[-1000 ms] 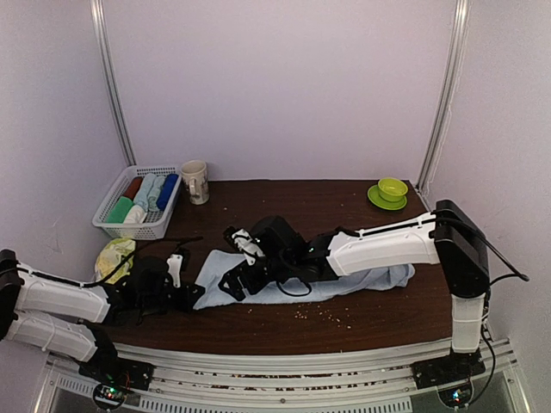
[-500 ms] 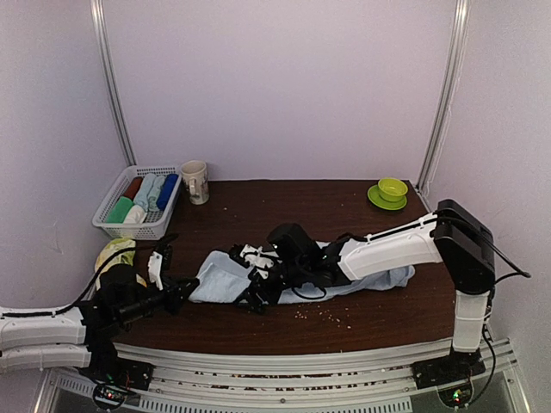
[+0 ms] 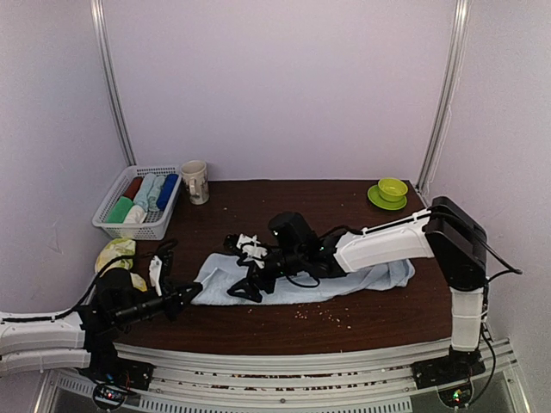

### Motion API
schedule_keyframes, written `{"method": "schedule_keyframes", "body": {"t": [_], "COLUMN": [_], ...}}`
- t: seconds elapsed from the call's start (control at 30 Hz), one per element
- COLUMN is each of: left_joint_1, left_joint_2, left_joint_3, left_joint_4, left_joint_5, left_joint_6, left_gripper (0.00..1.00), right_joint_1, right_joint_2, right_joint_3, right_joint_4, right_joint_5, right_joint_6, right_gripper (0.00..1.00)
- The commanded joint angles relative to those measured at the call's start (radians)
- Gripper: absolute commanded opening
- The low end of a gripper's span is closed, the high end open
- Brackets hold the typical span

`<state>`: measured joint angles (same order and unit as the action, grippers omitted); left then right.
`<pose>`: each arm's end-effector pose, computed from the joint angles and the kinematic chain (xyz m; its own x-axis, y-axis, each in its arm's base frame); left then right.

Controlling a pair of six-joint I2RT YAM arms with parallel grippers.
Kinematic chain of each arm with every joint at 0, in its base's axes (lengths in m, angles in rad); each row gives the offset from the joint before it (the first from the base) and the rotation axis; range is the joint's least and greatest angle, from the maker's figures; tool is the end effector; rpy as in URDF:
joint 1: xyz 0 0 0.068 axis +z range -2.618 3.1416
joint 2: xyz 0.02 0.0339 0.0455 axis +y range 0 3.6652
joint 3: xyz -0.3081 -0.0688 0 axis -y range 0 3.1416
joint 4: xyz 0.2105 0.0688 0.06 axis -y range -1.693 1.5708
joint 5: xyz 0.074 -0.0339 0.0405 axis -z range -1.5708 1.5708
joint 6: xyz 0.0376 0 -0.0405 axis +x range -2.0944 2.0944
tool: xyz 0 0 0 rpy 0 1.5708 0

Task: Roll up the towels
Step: Flatten out the towel at the center of the board.

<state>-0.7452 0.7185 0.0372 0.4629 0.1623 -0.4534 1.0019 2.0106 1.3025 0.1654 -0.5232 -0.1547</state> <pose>0.0678 -0.0708 0.2063 -0.4871 -0.1388 -0.8623 0.6361 0.6202 -0.4591 0.2219 0.3820 0.2459 -0.1269 -0.4463 -0.8859 -0.9917 0.0379 0.1230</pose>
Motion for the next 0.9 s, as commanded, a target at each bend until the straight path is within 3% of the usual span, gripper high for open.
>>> {"method": "schedule_keyframes", "body": {"t": [0.0,0.17,0.3,0.43,0.6,0.73,0.8,0.83,0.87], "left_joint_1": [0.002,0.001,0.001,-0.001,-0.003,-0.004,-0.003,-0.003,-0.003], "left_joint_2": [-0.012,-0.014,-0.013,-0.017,-0.026,-0.032,-0.033,-0.033,-0.032], "left_joint_3": [-0.017,-0.019,-0.019,-0.02,-0.02,-0.019,-0.015,-0.01,-0.007], "left_joint_4": [0.074,0.078,0.078,0.084,0.072,0.058,0.045,0.037,0.029], "left_joint_5": [0.035,0.047,0.056,0.059,0.046,0.027,0.009,0.0,-0.013], "left_joint_6": [0.024,0.027,0.026,0.025,0.025,0.022,0.022,0.022,0.023], "left_gripper": [0.0,0.0,0.0,0.0,0.0,0.0,0.0,0.05,0.17], "right_joint_1": [-0.021,-0.04,-0.047,-0.052,-0.063,-0.07,-0.072,-0.072,-0.074], "right_joint_2": [0.072,0.132,0.191,0.222,0.195,0.185,0.176,0.17,0.162], "right_joint_3": [0.079,0.102,0.145,0.183,0.119,0.103,0.086,0.079,0.068], "right_joint_4": [0.021,0.089,0.055,-0.001,0.117,0.122,0.136,0.144,0.15], "right_joint_5": [-0.061,-0.15,-0.228,-0.291,-0.331,-0.343,-0.357,-0.357,-0.358], "right_joint_6": [-0.058,-0.057,-0.077,-0.104,-0.045,-0.032,-0.024,-0.016,-0.01], "right_gripper": [0.95,0.91,0.8,0.64,0.42,0.03,0.0,0.0,0.0]}}
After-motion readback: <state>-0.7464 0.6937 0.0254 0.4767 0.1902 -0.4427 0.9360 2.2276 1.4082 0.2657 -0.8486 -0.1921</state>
